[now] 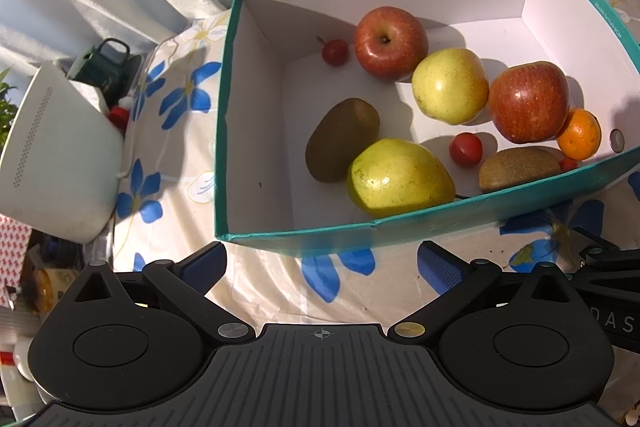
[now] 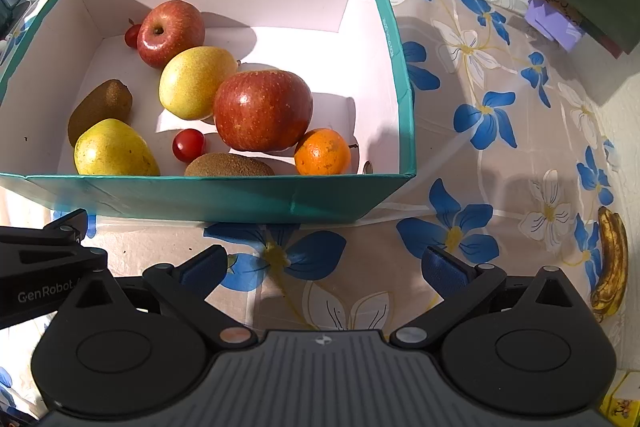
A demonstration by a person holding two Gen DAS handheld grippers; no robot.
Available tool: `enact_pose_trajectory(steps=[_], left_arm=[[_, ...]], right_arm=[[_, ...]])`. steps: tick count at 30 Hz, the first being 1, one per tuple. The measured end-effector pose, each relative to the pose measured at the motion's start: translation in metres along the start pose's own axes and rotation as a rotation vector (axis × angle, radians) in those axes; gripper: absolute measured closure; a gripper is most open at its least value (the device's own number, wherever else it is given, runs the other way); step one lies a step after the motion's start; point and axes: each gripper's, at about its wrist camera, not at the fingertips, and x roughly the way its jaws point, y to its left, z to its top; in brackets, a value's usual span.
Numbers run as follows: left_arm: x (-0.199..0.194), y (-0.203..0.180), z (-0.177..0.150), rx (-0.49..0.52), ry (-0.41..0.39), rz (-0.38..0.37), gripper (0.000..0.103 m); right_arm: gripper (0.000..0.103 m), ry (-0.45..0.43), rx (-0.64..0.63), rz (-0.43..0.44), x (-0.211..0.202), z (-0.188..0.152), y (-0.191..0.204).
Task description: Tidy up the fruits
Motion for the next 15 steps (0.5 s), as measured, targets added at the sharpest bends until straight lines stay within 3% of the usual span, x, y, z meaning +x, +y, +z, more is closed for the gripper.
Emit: enact_pose_trajectory(steps=[15], left_arm=[[-0.0007, -0.0002, -0.0005, 0.002, 0.002, -0.003, 0.000]], right_arm=[[0.000, -0.004, -0.002, -0.006, -0.0012, -0.0004, 0.0005]])
